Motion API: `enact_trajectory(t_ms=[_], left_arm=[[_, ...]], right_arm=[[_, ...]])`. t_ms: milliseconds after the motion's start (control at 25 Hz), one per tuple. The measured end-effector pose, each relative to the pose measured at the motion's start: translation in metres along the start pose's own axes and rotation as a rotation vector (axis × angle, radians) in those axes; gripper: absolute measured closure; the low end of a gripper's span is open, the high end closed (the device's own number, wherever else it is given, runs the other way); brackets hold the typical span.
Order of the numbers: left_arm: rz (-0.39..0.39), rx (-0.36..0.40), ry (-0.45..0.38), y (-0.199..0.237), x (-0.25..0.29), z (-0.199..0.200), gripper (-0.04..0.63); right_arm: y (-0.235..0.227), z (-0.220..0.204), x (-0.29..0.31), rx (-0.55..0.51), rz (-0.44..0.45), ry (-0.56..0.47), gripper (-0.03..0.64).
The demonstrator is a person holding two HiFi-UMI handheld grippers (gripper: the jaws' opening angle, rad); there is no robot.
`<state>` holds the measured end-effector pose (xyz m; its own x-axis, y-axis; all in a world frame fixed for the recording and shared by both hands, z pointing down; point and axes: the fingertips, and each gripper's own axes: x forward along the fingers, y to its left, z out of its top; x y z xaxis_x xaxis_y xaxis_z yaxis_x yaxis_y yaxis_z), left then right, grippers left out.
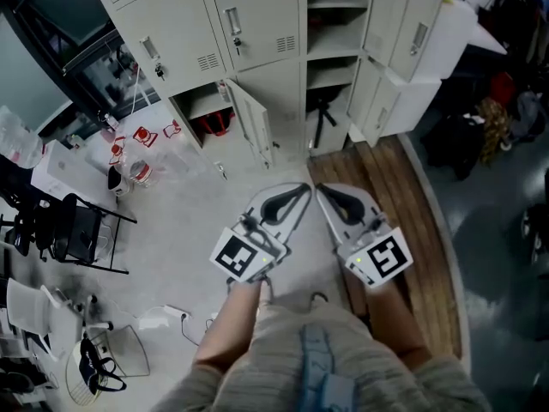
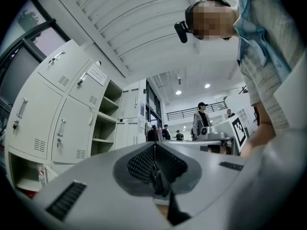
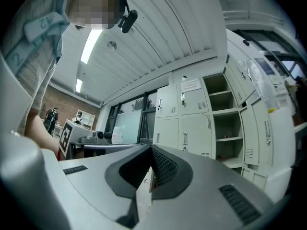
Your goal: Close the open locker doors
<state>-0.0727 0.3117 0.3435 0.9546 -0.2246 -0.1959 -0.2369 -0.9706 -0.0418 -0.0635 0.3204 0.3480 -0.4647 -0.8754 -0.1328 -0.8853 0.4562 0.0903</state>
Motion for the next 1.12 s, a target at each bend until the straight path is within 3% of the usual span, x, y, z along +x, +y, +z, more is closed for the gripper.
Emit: enact_trajectory(t_ms=[520,880,1120], left_arm=[[0.035,-0.001,-0.008,0.034,-0.028,0.003,0.591],[0.061,-0.026,0.018,0.101,-0.085,-0.001,0.589],[0.045,-0.028,0.029,0.148,-0.126,-0.001,0.589]], right_arm=[[0.023,0.000,0.041,0.077,0.084,-0.017,0.615],[0.054,-0.022,0.117,0.095,0.128,0.044,0.613],[0.080,-0.029,0.168,0.065,0.101,0.068,0.585]])
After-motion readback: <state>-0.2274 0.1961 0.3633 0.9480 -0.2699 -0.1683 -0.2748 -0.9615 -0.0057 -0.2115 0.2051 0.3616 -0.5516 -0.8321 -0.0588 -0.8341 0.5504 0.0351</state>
